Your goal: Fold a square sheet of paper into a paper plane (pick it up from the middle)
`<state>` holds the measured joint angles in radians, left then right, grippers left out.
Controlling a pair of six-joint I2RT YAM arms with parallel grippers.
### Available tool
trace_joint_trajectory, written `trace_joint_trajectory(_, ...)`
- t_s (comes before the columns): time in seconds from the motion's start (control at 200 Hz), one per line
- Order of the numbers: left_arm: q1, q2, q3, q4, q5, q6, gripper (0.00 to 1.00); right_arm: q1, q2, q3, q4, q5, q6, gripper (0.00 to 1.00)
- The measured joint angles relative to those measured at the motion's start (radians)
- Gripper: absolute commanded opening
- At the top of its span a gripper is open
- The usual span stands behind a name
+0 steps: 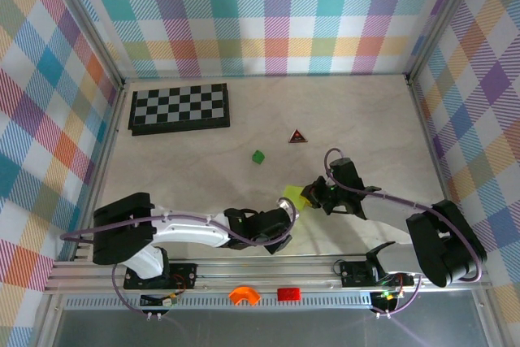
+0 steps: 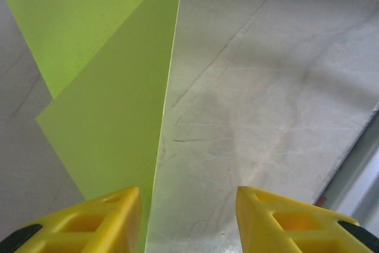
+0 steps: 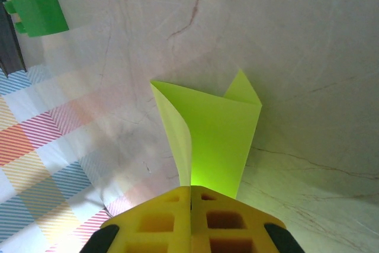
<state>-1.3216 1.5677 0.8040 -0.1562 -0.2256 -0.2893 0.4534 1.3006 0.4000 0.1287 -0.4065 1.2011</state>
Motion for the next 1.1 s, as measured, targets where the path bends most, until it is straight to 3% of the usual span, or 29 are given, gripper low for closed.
trace_joint_trajectory(0.45,-0.033,0.099,0.054,-0.064,-0.155,0.045,0.38,0.000,-0.018,0.000,-0.002,0.003,0.000,0.00)
trace_joint_trajectory(0.795,-0.036,0.119,0.086,-0.078,-0.196,0.063,0.21,0.000,-0.025,0.000,-0.010,0.006,0.000,0.00)
trace_joint_trajectory(1.1,-0.039,0.140,0.091,-0.081,-0.218,0.070,0.24,0.000,-0.025,0.000,-0.010,0.006,0.000,0.00)
